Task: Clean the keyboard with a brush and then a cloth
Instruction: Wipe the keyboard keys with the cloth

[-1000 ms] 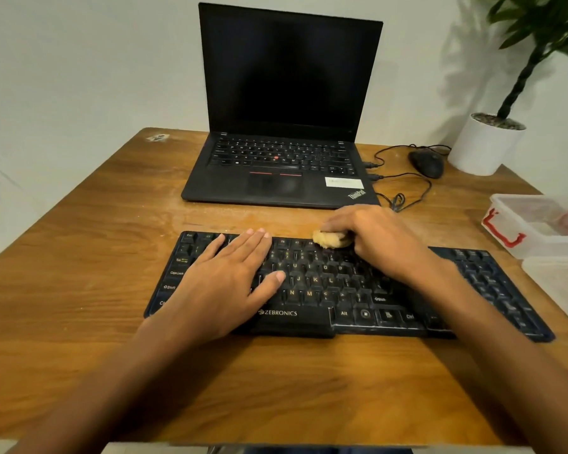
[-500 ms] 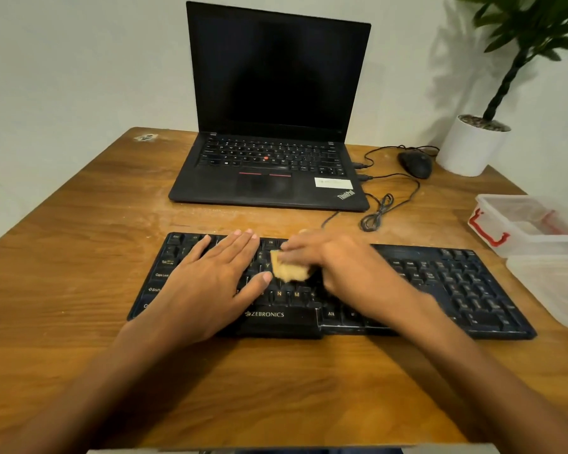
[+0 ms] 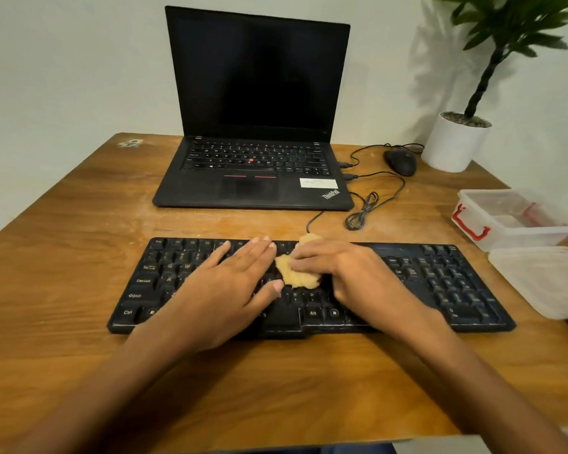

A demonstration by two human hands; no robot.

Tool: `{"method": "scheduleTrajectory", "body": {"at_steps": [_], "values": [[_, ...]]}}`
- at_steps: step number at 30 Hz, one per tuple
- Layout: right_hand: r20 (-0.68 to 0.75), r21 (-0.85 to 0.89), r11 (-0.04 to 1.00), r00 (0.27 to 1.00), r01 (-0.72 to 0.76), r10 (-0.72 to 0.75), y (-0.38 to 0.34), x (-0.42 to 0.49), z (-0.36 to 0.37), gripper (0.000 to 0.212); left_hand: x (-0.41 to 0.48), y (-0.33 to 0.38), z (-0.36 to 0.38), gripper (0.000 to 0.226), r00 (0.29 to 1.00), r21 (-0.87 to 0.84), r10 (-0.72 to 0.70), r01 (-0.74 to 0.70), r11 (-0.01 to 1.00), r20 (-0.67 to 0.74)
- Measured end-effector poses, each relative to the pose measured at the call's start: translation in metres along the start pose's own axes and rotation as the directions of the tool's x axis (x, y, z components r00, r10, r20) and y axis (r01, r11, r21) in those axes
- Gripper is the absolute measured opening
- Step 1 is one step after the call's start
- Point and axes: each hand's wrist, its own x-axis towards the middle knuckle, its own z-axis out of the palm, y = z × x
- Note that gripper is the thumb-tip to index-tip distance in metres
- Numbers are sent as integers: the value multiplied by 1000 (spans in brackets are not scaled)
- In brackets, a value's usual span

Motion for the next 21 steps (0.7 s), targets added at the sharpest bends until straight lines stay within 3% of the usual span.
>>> {"method": "scheduleTrajectory", "body": {"at_steps": [5,7,10,16,21], "values": [[-78,-130,949,957,-287,279,34,1,-27,46,-5,-3,2,76,1000,10,-8,8,1000,-16],[-112,-113,969,972,-221,209,14,5,-25,47,-3,-2,3,84,1000,3,-7,7,1000,-21],[-23,-10,1000,1000,-17,17,-14,-9,-3,54,-4,-2,4,86,1000,-4,-15,15,1000,-18],[-99,-68,951,951,-301,294,34,-12,-31,45,-4,-2,5,82,1000,5,-7,7,1000,-21],[-62,-20,999,998,-26,25,-12,-22,-10,53,-4,-2,5,85,999,-4,-13,13,1000,-32]]}}
